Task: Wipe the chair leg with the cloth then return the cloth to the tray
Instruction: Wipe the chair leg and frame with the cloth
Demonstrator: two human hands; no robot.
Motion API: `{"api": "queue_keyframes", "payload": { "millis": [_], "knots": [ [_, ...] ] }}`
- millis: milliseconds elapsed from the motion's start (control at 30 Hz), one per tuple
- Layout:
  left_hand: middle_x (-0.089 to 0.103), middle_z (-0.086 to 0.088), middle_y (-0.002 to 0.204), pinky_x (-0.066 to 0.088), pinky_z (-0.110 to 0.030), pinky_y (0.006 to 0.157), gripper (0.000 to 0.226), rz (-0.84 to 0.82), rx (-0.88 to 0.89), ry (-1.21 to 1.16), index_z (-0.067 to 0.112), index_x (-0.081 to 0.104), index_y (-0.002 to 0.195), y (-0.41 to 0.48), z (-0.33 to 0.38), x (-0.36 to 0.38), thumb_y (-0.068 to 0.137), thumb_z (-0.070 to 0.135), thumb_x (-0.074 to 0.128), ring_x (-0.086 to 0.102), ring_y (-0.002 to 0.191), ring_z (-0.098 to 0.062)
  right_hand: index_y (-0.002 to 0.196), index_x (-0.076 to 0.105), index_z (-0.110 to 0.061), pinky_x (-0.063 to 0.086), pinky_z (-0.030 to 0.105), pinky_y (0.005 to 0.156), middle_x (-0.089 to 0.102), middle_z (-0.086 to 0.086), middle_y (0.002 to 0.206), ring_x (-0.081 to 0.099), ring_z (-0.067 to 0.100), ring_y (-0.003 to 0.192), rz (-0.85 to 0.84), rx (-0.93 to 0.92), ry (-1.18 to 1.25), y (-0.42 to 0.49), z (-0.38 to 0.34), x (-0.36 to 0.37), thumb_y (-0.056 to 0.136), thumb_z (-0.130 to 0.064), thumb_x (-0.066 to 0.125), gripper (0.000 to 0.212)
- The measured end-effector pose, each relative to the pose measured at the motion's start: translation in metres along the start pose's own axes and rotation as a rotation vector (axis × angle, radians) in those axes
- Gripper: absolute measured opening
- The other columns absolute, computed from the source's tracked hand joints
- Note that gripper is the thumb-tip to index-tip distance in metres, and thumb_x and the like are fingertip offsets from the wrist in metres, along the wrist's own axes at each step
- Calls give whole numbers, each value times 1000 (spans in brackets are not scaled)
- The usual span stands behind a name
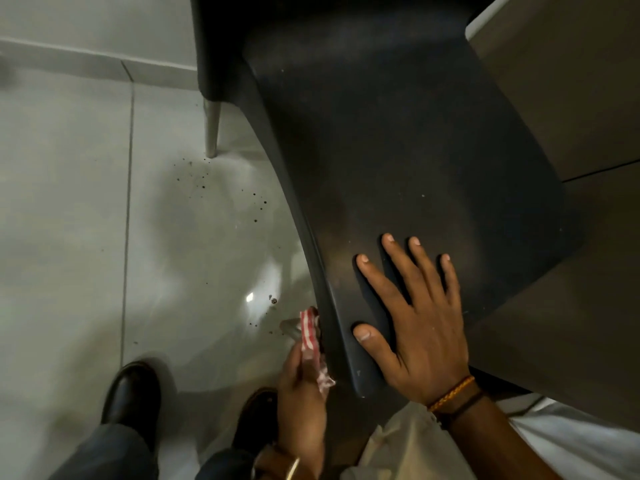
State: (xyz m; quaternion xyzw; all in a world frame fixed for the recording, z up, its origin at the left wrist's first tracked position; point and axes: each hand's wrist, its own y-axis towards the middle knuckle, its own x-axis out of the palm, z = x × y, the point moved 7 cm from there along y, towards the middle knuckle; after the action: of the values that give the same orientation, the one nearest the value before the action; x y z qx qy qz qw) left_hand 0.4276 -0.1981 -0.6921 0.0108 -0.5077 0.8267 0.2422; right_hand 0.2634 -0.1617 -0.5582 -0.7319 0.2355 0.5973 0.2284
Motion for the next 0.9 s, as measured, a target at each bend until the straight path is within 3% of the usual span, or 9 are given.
{"api": "queue_keyframes", "payload": {
  "millis": [100, 200, 300, 367, 467, 533, 633, 733, 900],
  "knots": [
    [84, 3, 97, 64, -26, 67, 26, 93, -48, -175, 23, 72, 115, -37, 8, 12, 102, 18, 50, 81, 88, -14, 166, 34, -37, 17, 72, 124, 29, 4, 177, 20, 32, 165, -41, 5, -4, 0, 1, 2, 104, -75, 24, 73],
    [83, 1, 84, 63, -24, 59, 28, 154, -116, -223, 17, 70, 110, -47, 15, 13, 105, 5, 46, 79, 80, -19, 167, 31, -38, 15, 72, 126, 28, 5, 178, 18, 32, 165, -88, 15, -3, -2, 2, 4, 104, -75, 23, 73],
    [76, -18, 99, 62, -41, 68, 29, 166, -199, -211, 1, 64, 126, -47, 25, 10, 104, -1, 45, 70, 94, -37, 167, 29, -38, 13, 71, 127, 26, 5, 178, 18, 33, 165, -139, 32, 6, 0, 1, 3, 105, -76, 21, 73],
    [75, -20, 100, 60, -46, 73, 30, 98, -243, -163, -1, 62, 129, -43, 28, 4, 105, 0, 44, 68, 96, -41, 167, 25, -40, 14, 72, 126, 24, 5, 178, 17, 34, 165, -179, 57, 9, 1, -1, 2, 105, -77, 20, 73],
    [80, -2, 104, 59, -43, 78, 36, -19, -194, -155, 16, 59, 139, -31, 60, -6, 107, 8, 43, 73, 88, -28, 169, 10, -47, 8, 74, 127, 13, 0, 181, 8, 32, 167, -216, 78, 54, 19, -9, 0, 103, -81, 19, 74],
    [76, 10, 124, 55, -47, 95, 43, -72, -100, -108, 32, 54, 145, -16, 94, -13, 105, 19, 48, 76, 104, -12, 168, 3, -52, 2, 73, 128, 2, -5, 182, -2, 29, 168, -211, 66, 121, 52, -16, -3, 102, -82, 18, 74],
    [70, 0, 138, 53, -43, 102, 37, -2, 7, -91, 22, 60, 141, 19, 150, -36, 106, 25, 51, 70, 121, -14, 166, 1, -53, -2, 72, 128, -7, -6, 180, -9, 31, 167, -184, 27, 156, 123, -32, -7, 99, -84, 19, 75],
    [75, 10, 129, 56, -28, 93, 35, 39, 169, 30, 23, 67, 135, 52, 209, -52, 103, 12, 57, 74, 106, -4, 167, -1, -52, -8, 71, 128, -14, -7, 180, -17, 29, 165, -205, 27, 137, 185, -43, -5, 95, -84, 24, 83],
    [74, 12, 129, 54, -44, 100, 33, 87, 306, 35, 23, 67, 135, 93, 283, -52, 107, 32, 54, 67, 101, -27, 167, -1, -51, -12, 73, 125, -14, -6, 181, -20, 29, 165, -263, 23, 131, 226, -58, 6, 89, -88, 25, 91]
  ]
}}
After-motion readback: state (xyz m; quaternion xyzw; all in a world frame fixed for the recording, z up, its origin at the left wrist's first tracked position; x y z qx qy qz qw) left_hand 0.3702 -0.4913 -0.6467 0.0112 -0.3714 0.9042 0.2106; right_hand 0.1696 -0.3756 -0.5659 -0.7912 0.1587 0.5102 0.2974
